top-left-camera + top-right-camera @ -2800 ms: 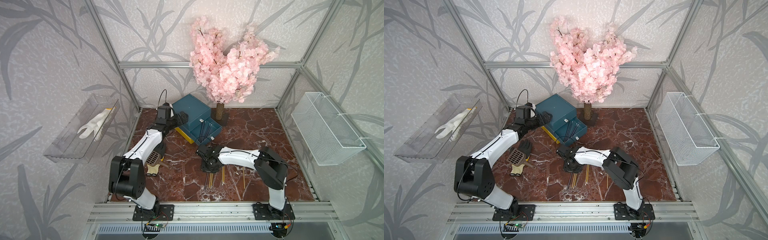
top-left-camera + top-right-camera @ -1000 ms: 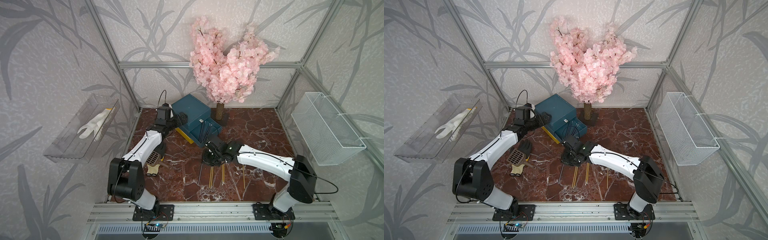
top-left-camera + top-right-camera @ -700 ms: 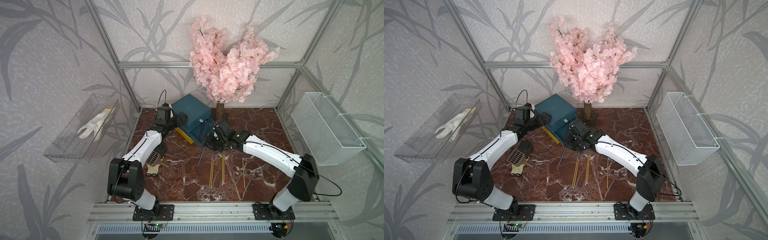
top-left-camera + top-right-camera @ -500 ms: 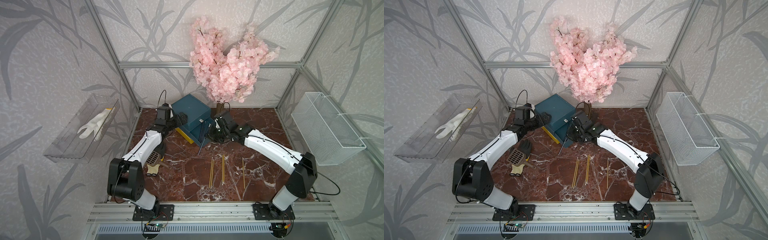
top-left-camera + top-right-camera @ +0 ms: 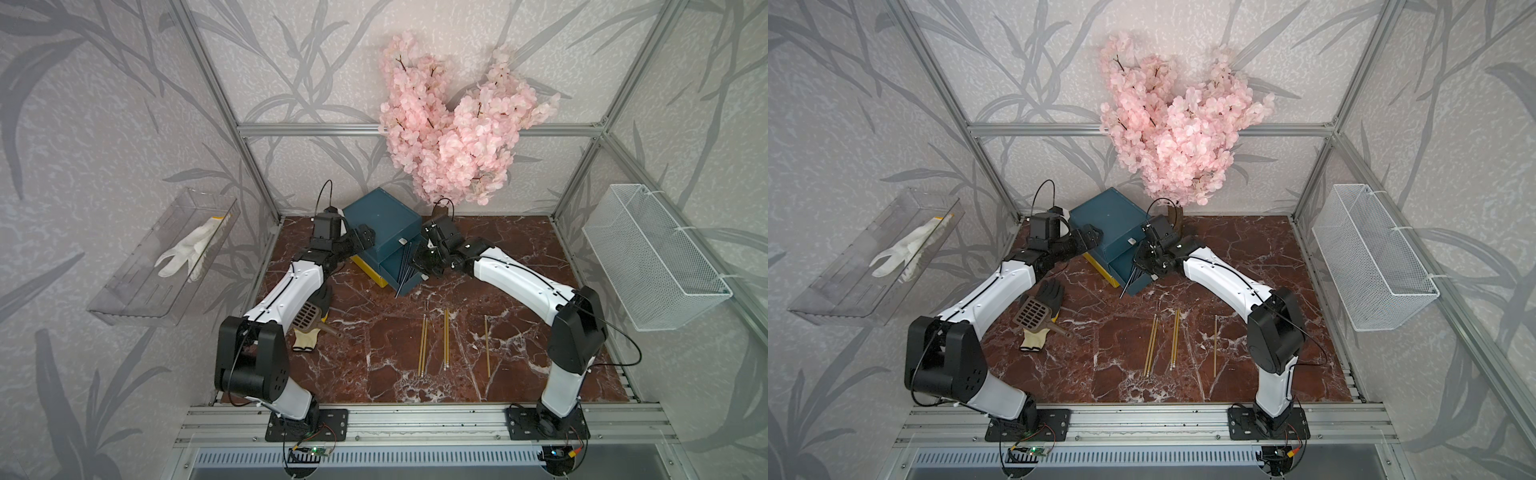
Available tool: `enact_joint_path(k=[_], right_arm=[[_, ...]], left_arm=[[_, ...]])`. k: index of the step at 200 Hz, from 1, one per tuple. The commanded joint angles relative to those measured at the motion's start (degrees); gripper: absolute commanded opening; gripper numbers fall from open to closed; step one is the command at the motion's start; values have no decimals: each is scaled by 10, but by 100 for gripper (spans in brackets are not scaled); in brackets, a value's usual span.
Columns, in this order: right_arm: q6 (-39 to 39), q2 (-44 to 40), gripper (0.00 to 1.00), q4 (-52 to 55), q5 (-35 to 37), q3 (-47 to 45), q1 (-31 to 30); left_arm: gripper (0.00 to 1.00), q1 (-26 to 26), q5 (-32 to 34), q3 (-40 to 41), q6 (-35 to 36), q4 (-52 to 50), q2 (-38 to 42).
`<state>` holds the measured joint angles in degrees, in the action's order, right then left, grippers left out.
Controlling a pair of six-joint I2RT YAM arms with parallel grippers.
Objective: Please place the pencils in the drawer according to their color
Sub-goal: Place the pencil in the drawer.
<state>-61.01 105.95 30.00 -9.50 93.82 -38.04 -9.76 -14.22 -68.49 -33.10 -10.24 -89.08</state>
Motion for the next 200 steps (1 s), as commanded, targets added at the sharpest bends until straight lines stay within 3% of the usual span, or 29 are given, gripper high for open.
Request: enact_joint_path(k=[1, 104, 200], right_arm=[[10, 8, 0, -10, 16, 26, 18], [44, 88, 0, 31, 32, 119, 51], [85, 136, 0, 66, 12, 147, 21]], left_arm=[[100, -3, 15, 35, 23, -129, -23], [100, -3, 9, 35, 18, -121, -30], [100, -4, 8, 31, 11, -116, -36]])
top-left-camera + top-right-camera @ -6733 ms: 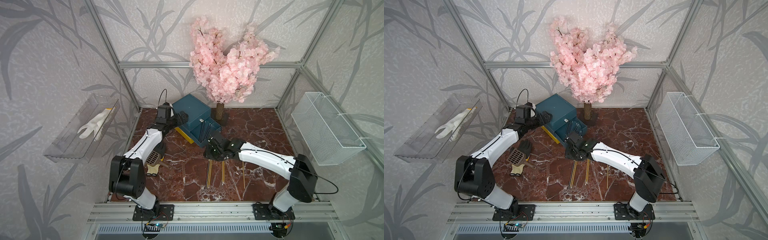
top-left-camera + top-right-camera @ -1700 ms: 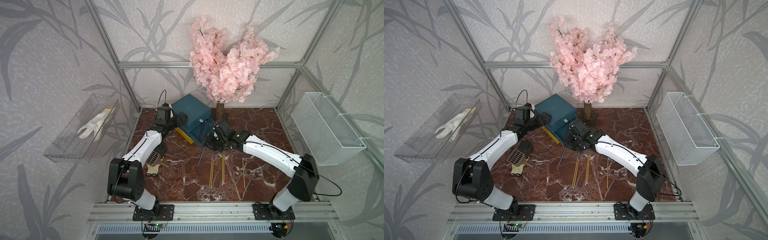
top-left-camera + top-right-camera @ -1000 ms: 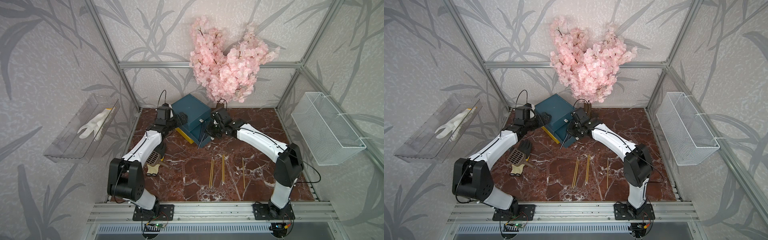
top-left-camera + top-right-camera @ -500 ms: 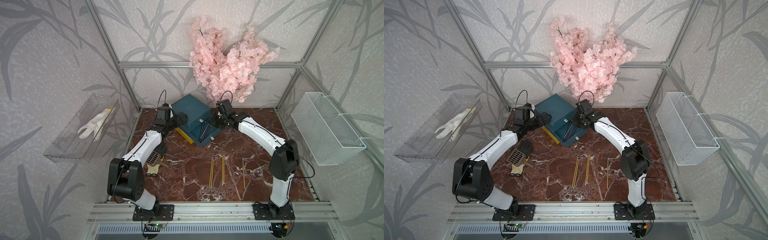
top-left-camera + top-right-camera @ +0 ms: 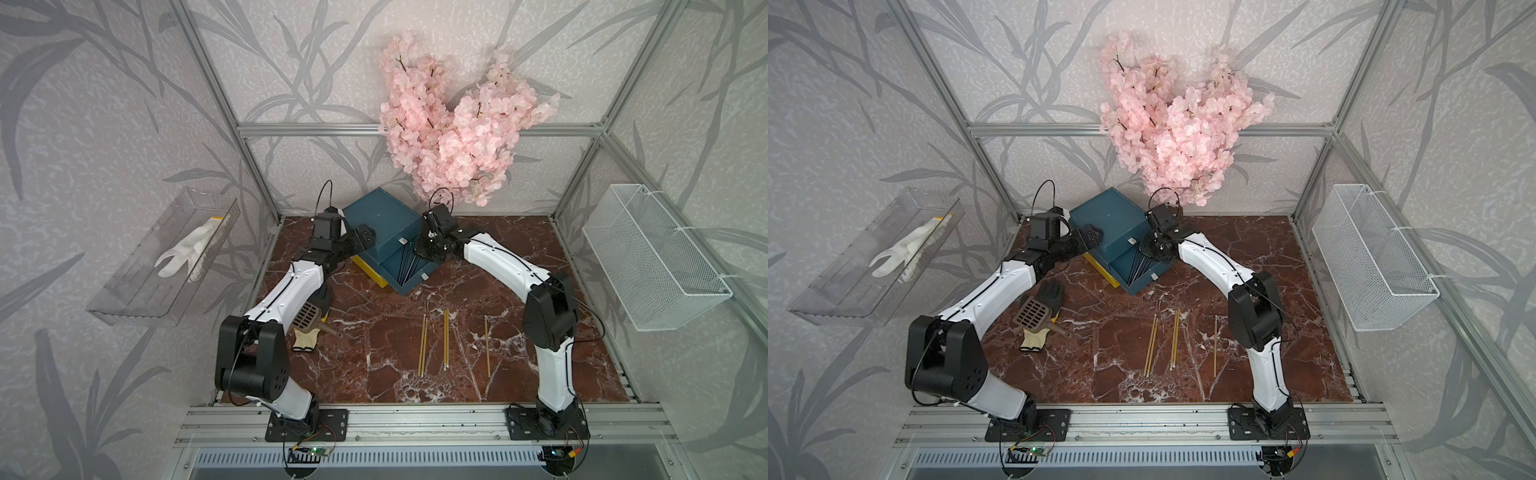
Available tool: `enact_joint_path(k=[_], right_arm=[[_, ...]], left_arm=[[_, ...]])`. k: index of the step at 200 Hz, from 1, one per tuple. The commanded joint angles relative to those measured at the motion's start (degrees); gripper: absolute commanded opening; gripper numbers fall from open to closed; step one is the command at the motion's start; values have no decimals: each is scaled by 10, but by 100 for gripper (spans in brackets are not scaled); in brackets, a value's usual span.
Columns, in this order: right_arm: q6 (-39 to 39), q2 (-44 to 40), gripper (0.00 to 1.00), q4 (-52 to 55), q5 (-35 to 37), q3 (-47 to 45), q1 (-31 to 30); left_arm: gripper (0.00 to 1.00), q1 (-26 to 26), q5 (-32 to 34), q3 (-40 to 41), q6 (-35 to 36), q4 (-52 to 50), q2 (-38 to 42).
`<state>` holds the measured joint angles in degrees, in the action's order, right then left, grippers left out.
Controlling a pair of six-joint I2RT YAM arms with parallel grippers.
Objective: Please place the pencils in the drawer according to their color
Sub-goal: Place the pencil in the drawer, then close the drawer in the storage box.
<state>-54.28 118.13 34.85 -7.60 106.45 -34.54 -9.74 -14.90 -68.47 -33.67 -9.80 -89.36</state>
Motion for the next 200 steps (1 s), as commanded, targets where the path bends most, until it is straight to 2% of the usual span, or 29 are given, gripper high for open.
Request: enact_joint_path(k=[1, 18, 29, 45, 77, 100, 130, 157, 166, 177, 200], right_arm=[[18, 15, 0, 18, -8, 21, -14], [19, 17, 25, 20, -15, 29, -15], [21, 12, 36, 22, -15, 34, -15], [24, -2, 43, 24, -16, 39, -15], [7, -59, 45, -8, -31, -5, -15], [-22, -128, 45, -60, -34, -91, -13], [-82, -231, 44, -152, -33, -261, -1], [-133, -290, 42, -228, -29, -392, 17], [-149, -299, 38, -251, -33, -427, 24], [-165, -302, 25, -277, -36, -463, 30], [-186, -285, 6, -320, -44, -499, 36]], left_arm=[[100, -4, 14, 31, 17, -121, -34], [100, -4, 16, 29, 17, -120, -34], [100, -5, 16, 28, 17, -122, -35], [100, -5, 17, 24, 16, -124, -36], [100, -5, 22, 18, 18, -131, -35], [100, -4, 29, 15, 19, -137, -33], [100, -4, 52, 10, 18, -147, -30], [100, -4, 69, 0, 23, -160, -34], [100, -4, 74, -1, 25, -162, -35], [100, -4, 78, -2, 27, -165, -38], [100, -4, 78, 0, 29, -168, -42]])
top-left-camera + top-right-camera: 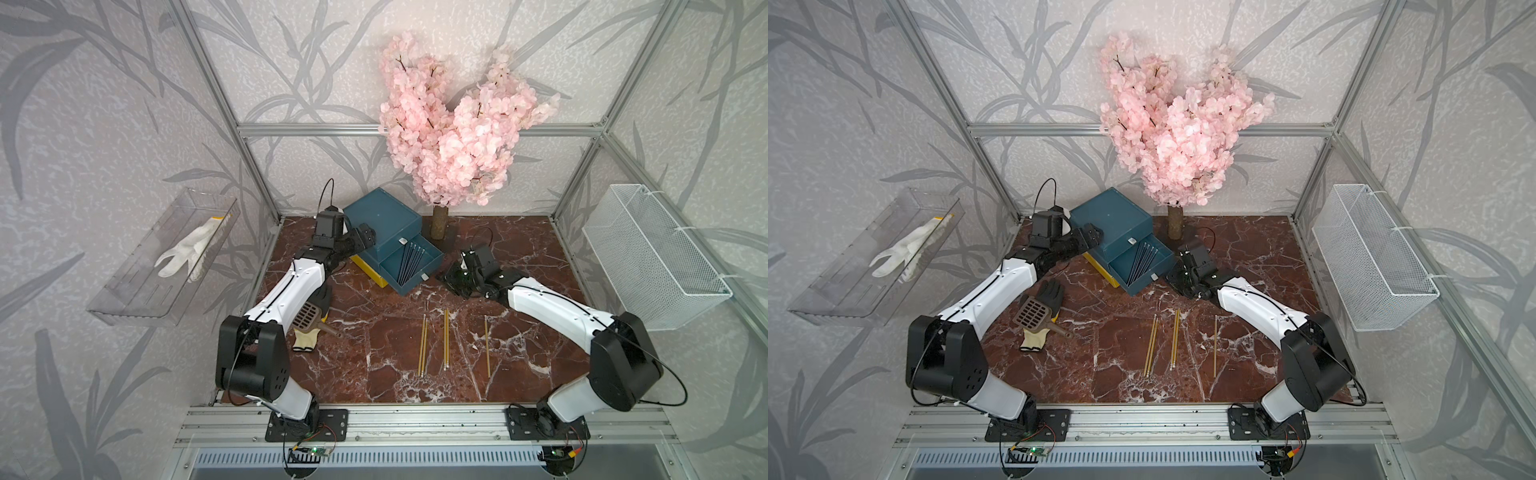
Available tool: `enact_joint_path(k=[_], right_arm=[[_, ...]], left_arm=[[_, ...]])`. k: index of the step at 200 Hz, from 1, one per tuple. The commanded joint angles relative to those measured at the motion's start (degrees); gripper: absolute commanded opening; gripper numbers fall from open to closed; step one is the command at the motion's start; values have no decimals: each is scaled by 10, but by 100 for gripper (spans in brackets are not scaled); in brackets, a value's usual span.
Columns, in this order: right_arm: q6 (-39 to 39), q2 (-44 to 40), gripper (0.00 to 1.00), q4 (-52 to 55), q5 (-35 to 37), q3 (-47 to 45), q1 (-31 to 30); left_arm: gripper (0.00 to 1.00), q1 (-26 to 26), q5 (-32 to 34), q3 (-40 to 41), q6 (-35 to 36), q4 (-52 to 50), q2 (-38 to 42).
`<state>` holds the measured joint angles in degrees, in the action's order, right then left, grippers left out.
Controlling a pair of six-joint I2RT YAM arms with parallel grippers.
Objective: Please place the pencils in the drawer according to their color
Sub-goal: Close the drawer in the storage box.
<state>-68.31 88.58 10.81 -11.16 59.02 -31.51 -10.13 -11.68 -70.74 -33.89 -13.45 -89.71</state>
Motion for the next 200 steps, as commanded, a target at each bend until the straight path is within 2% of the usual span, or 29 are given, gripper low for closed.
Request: enact_joint_path(k=[1, 10, 40, 135, 200], right_arm=[[-46, 12, 5, -80, -9, -25, 6], [-48, 27, 0, -94, -15, -24, 6], [-58, 85, 0, -120, -38, 11, 4], [-86, 271, 0, -120, -62, 221, -21], [-124, 333, 0, -167, -62, 261, -26]], left_arm=[[100, 0, 45, 22, 31, -131, -39], [100, 0, 42, 23, 31, -131, -40], [100, 0, 42, 26, 35, -133, -39], [100, -1, 29, 43, 37, -128, -40], [100, -2, 29, 56, 34, -120, -40]])
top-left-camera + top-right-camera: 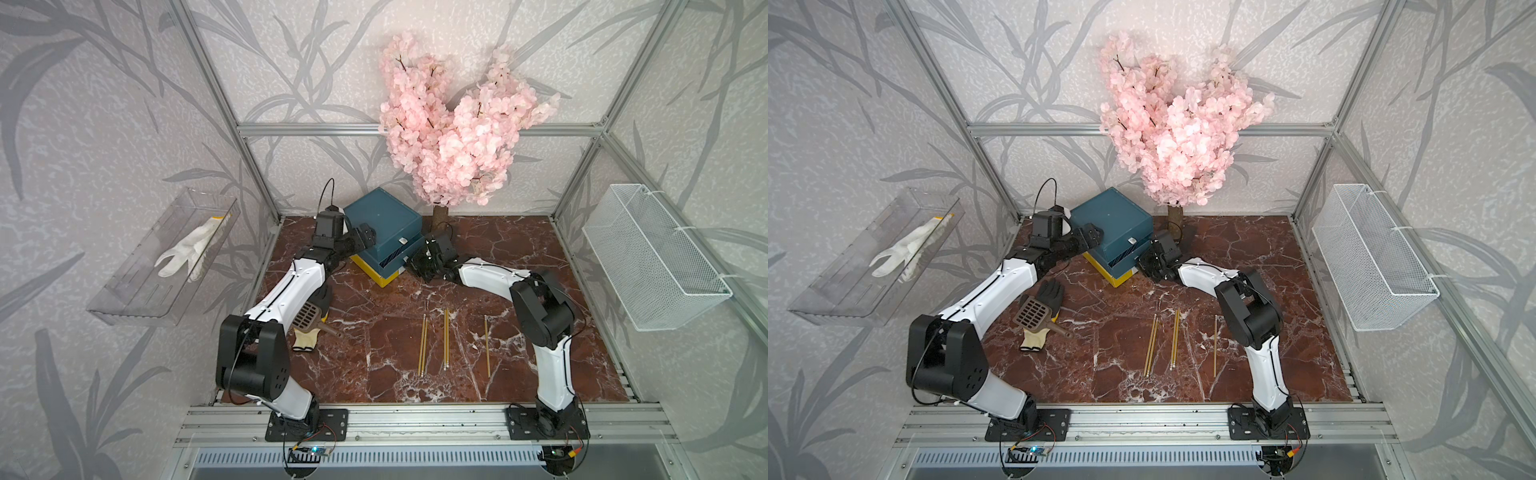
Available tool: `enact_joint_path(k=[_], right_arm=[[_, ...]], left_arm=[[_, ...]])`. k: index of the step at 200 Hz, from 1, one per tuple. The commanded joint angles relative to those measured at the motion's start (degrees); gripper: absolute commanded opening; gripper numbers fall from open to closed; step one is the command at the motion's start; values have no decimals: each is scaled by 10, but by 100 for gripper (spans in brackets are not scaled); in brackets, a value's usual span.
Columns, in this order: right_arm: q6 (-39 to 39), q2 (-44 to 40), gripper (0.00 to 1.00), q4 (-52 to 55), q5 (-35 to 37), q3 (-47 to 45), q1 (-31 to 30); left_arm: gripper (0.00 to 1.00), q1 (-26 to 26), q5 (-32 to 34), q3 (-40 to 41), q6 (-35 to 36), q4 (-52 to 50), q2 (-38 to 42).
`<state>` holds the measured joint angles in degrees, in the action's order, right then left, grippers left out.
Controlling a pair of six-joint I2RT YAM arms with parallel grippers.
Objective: Please place the pencils in the drawer according to their color
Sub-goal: Close the drawer in the storage box.
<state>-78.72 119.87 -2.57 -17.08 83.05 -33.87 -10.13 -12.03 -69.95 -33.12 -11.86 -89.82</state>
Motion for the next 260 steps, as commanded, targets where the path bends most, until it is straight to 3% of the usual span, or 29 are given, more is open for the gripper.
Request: enact_joint_path(k=[1, 83, 173, 260], right_arm=[[-20, 20, 0, -34, -3, 21, -2], [-22, 64, 0, -36, -21, 80, -2], [-41, -47, 0, -116, -7, -89, 7], [-54, -17, 0, -98, -20, -1, -4]], left_arm=[[100, -3, 32, 48, 26, -135, -39], [100, -3, 32, 47, 24, -136, -34], [100, -3, 32, 42, 26, -139, -28], [100, -3, 29, 40, 24, -136, -33]])
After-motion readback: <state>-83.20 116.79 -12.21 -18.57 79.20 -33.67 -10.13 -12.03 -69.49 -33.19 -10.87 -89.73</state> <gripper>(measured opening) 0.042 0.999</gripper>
